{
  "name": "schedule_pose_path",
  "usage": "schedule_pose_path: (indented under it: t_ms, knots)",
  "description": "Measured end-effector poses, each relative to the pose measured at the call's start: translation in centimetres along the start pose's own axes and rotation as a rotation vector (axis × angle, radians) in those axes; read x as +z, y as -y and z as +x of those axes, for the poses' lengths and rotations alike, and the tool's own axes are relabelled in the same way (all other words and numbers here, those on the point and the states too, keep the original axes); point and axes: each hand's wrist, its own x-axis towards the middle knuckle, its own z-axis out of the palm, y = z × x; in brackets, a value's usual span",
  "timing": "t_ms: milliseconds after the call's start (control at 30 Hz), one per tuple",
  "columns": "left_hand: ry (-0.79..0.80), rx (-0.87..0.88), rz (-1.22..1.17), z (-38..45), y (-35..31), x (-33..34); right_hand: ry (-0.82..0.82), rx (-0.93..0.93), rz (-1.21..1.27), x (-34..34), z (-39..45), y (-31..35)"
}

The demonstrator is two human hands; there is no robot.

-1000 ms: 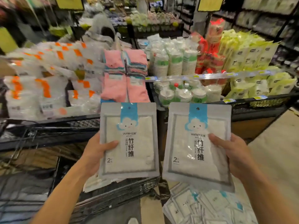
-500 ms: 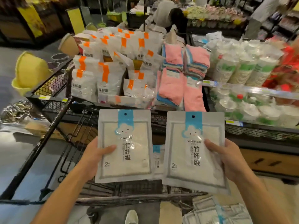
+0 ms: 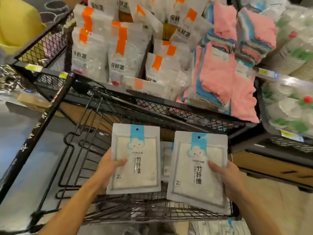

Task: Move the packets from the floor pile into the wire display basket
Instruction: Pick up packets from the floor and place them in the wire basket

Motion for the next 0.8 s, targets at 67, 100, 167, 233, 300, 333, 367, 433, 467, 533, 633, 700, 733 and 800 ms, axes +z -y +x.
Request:
schedule_pose_path:
  t_ms: [67,100,167,233,300,333,367,433,467,533,633,700,733,800]
  knots:
    - [-0.043,-0.024,0.008,1.9,1.6,0.4,-0.007,0.046,-0.031,0.3,2.6,-1.7]
    - [-0.055,-0.032,0.016,2.9,2.5,0.7,-0.009,0.069,-0.051,0.4,3.7,-2.5]
    - [-0.070,-0.065,0.028,4.8,4.4,1.1,0.006,0.109,-0.096,0.8,6.0,-4.0]
    - [-0.095,-0.115,0.030,6.9,6.6,1.2,0.029,0.132,-0.134,0.8,8.3,-5.9]
    - [-0.116,-0.148,0.022,9.0,8.7,1.7,0.034,0.146,-0.156,0.7,11.0,-7.7]
    - [-0.126,-0.163,0.023,10.0,9.7,1.9,0.031,0.150,-0.163,0.7,12.4,-8.6]
    - [-0.133,-0.178,0.028,11.0,10.6,2.2,0.023,0.159,-0.163,0.6,13.9,-9.6]
    - [-0.149,-0.208,0.044,13.1,12.3,2.7,0.009,0.178,-0.173,0.6,16.6,-11.8]
    - [-0.171,-0.216,0.058,14.1,13.0,2.9,0.002,0.183,-0.184,0.7,17.9,-12.9]
    - [-0.200,-0.209,0.090,16.5,14.7,3.3,-0.007,0.176,-0.207,1.0,20.4,-14.8]
    - [-0.234,-0.196,0.130,19.7,16.8,3.9,0.040,0.138,-0.290,1.8,23.4,-17.3]
    - [-0.241,-0.182,0.150,21.5,18.1,4.2,0.014,0.127,-0.319,2.3,25.0,-18.9]
    - [-0.236,-0.179,0.157,22.4,18.8,4.3,-0.006,0.114,-0.322,2.6,25.7,-19.6]
    - [-0.216,-0.178,0.217,23.8,20.1,4.6,-0.043,0.120,-0.310,2.8,27.1,-21.1]
